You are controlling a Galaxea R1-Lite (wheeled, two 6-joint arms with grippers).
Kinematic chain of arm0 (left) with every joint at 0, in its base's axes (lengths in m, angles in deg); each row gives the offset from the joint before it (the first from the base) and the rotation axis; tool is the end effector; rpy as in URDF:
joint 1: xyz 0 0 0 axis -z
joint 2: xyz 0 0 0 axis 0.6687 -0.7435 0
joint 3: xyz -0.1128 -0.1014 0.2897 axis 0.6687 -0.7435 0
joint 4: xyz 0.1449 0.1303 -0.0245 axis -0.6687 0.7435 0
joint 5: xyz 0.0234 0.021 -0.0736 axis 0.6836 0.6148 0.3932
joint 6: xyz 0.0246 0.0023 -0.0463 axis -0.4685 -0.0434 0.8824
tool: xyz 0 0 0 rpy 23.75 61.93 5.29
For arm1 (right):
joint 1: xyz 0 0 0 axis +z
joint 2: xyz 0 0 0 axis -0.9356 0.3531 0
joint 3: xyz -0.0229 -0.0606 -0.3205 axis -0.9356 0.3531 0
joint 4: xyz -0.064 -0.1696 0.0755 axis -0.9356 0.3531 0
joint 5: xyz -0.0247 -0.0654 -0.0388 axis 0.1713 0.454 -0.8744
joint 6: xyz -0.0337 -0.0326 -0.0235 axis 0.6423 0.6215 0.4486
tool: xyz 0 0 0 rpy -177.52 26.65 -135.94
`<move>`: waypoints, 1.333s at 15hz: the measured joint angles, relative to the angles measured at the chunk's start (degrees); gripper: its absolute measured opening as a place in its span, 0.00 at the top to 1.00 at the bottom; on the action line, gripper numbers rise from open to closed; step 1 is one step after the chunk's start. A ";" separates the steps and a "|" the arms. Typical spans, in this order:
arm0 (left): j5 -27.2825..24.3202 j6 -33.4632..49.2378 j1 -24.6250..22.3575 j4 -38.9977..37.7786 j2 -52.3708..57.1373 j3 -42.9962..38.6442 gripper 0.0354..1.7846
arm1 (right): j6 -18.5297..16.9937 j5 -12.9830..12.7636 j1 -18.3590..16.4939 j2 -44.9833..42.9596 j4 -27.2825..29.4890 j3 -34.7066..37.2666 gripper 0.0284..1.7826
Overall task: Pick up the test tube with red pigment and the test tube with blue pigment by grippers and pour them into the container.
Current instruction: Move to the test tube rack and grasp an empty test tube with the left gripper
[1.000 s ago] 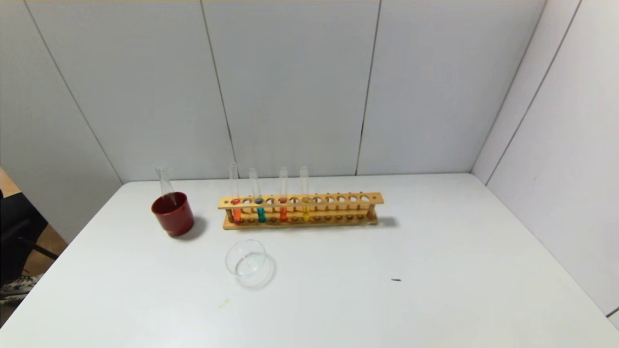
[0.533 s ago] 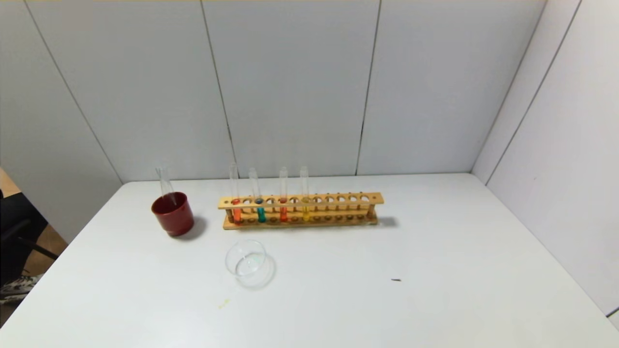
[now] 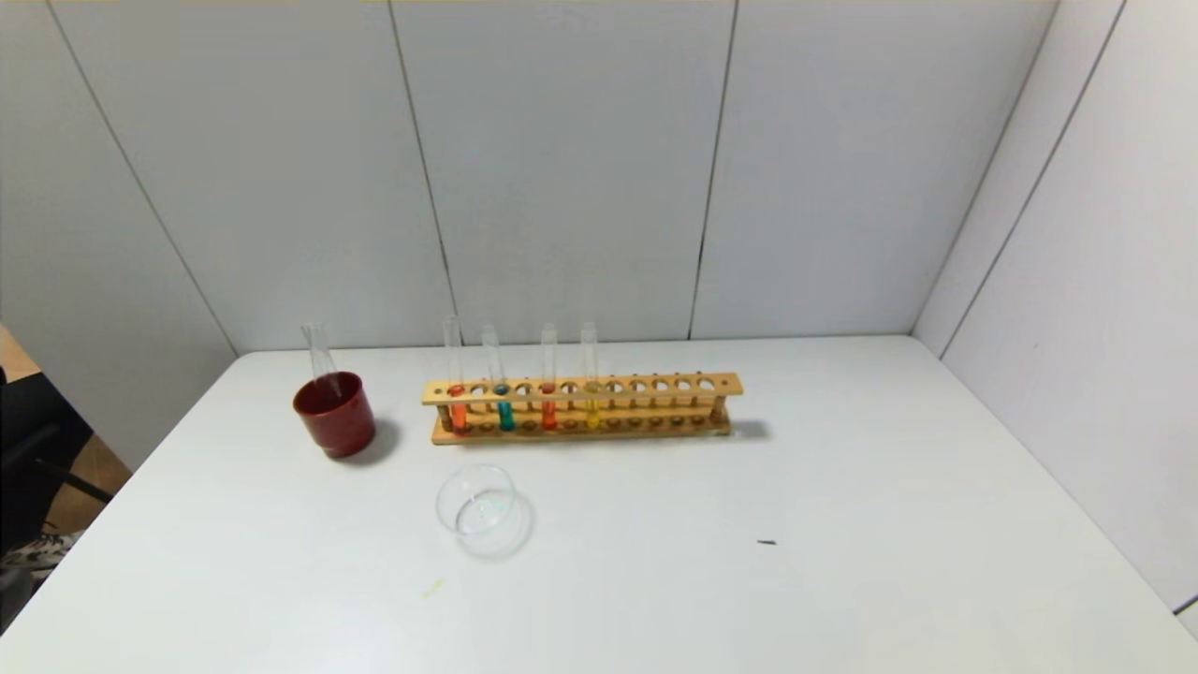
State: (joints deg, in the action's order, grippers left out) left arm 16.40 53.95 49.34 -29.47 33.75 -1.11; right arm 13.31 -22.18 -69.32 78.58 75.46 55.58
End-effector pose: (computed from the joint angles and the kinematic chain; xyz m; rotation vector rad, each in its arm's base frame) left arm 0.0221 -0.0028 0.2301 0.0596 0.0790 -0.1294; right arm -0.0141 0.0003 0.0761 0.0196 0.0104 0.0042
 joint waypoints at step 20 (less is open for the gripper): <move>-8.84 0.61 -1.89 -55.04 -59.54 2.91 0.02 | 0.00 0.00 0.00 0.00 0.00 0.00 0.04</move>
State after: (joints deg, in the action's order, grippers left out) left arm 7.56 54.56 47.45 -84.51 -25.79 1.80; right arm 13.31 -22.18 -69.32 78.58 75.46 55.58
